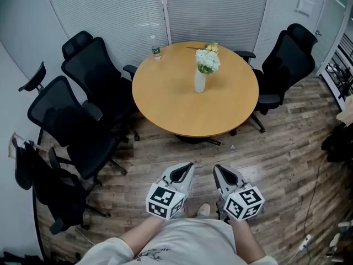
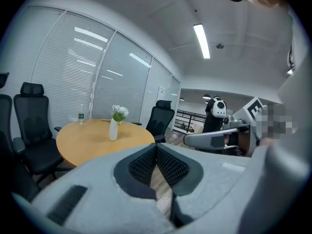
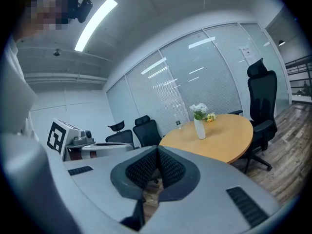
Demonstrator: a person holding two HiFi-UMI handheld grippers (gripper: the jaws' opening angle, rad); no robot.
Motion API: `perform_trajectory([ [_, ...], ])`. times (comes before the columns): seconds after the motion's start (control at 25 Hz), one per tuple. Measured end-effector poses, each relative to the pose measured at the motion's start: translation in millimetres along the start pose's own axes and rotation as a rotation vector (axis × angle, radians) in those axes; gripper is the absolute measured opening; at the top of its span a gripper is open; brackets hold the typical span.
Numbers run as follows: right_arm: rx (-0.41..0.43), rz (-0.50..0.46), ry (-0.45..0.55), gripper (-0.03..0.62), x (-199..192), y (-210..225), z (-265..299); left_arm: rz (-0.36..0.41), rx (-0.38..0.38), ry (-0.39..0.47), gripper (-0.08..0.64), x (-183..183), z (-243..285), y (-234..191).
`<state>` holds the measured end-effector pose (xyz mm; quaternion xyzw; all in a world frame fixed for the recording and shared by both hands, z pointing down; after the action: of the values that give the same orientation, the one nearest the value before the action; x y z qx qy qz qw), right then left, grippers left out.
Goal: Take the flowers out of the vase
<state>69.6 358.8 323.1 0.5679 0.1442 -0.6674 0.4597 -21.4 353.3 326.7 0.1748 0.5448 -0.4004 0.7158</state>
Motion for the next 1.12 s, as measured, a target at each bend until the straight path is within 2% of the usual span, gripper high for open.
perform_trajectory([
  [0.4, -0.033, -0.035, 0.033, 0.008, -1.1, -41.9, 18.8, 0.027, -0.045, -0.003, 0.009, -5.1, -26.4, -26.7],
  [0.56, -0.048, -0.009, 0.050, 0.008, -7.6, -51.8, 29.6, 0.027, -0.058, 0.004, 0.009, -5.0, -37.8, -42.0],
  [0.92, -0.048, 0.007, 0.043, 0.008, -6.9, -51.9, 49.4, 0.020, -0.080, 0.010, 0.009, -4.9, -33.0, -55.9],
  [1.12, -0.033, 0.007, 0.043, 0.008, 1.2, -36.3, 72.6, 0.014, -0.071, 0.009, 0.009, 0.3, -13.7, -75.6],
])
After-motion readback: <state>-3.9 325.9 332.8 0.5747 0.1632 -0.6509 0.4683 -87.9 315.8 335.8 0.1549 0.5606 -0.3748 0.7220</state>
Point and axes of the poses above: the fingertips, and each gripper's own axes: z forward along the fingers, y to its right, x out of its top, the point moved 1 cm from there along -z, backward along the fingers, and after that the axes turned 5 degrees about -y, right-handed, at the moved point
